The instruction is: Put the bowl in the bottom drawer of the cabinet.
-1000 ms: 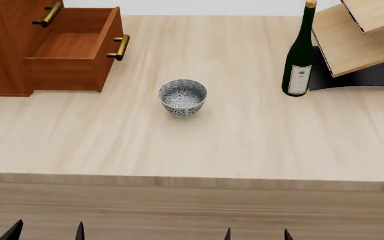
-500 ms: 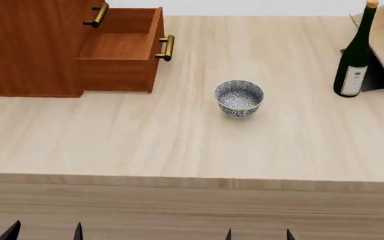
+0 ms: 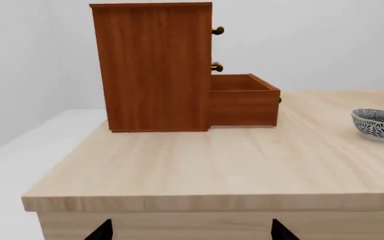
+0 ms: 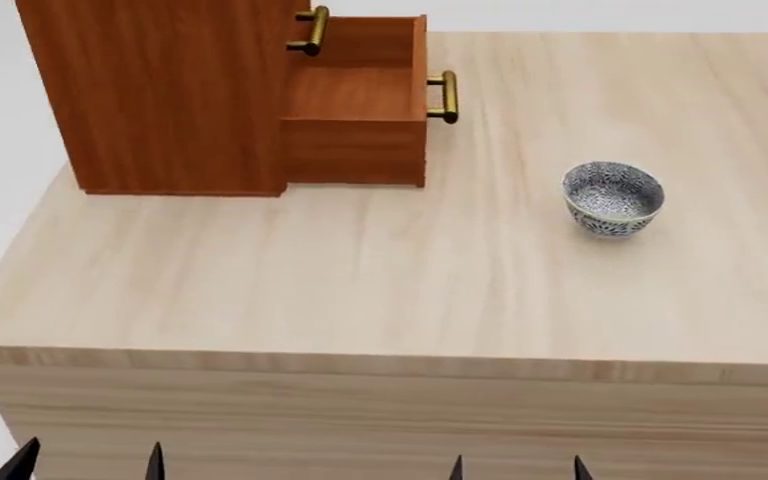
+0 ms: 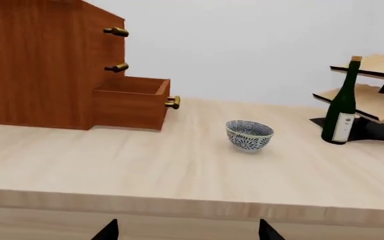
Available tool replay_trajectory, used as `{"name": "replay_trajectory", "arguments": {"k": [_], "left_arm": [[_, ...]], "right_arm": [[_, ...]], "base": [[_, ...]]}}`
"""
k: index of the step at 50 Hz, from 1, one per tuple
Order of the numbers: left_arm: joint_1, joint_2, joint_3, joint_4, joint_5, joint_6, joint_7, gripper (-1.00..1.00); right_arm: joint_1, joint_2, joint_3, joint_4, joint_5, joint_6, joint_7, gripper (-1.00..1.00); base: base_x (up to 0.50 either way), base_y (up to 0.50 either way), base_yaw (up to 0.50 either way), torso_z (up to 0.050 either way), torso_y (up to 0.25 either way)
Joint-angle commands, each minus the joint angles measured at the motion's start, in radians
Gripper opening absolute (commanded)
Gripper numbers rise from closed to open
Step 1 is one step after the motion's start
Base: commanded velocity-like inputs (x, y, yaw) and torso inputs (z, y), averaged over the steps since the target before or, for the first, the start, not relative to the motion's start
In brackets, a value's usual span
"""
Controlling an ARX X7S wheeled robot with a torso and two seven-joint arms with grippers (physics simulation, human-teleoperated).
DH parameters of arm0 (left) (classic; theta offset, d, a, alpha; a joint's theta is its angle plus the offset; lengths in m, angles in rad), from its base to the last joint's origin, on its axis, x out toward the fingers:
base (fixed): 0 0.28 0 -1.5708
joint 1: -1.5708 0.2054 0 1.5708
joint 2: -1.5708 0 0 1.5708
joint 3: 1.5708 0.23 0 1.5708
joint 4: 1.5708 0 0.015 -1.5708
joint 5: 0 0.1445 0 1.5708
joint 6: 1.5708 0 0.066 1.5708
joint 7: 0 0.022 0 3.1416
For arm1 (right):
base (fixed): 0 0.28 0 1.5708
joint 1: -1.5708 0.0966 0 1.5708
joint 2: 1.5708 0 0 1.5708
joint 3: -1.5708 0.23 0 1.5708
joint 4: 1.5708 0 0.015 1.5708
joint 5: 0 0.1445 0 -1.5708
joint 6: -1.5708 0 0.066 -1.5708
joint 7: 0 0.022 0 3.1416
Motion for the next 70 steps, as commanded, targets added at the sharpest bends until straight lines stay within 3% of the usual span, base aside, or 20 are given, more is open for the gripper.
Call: {"name": "replay_trajectory", "arguments": {"k": [1, 12, 21, 30, 42, 70], "left_arm": [[0.003, -0.008, 0.008, 0.017, -0.006, -0.005, -0.011, 1.0], [0.001, -0.014, 0.012, 0.051, -0.007, -0.038, -0.033, 1.0], [0.063, -0.048, 0.013, 0.38, -0.017, -0.298, -0.093, 1.0], [0.09, -0.069, 0.011, 0.486, -0.022, -0.366, -0.114, 1.0], [0.108, -0.086, 0.017, 0.537, -0.019, -0.372, -0.125, 1.0], [0.104, -0.1, 0.034, 0.51, -0.031, -0.332, -0.137, 1.0]], "right_arm": [[-0.001, 0.009, -0.011, -0.019, 0.003, 0.015, 0.009, 1.0], [0.021, 0.021, 0.004, -0.078, 0.021, 0.081, 0.031, 1.0], [0.092, 0.043, 0.017, -0.172, 0.05, 0.231, 0.024, 1.0], [0.148, 0.067, 0.003, -0.27, 0.013, 0.328, 0.048, 1.0], [0.195, 0.082, 0.009, -0.349, 0.035, 0.402, 0.038, 1.0], [0.212, 0.091, 0.002, -0.332, 0.057, 0.415, 0.041, 1.0]], "base": [[0.0, 0.5, 0.0, 0.05, 0.062], [0.0, 0.25, 0.0, 0.05, 0.062], [0.0, 0.0, 0.0, 0.0, 0.0], [0.0, 0.0, 0.0, 0.0, 0.0], [0.05, 0.0, 0.0, 0.0, 0.0], [0.5, 0.01, 0.0, 0.0, 0.0]]}}
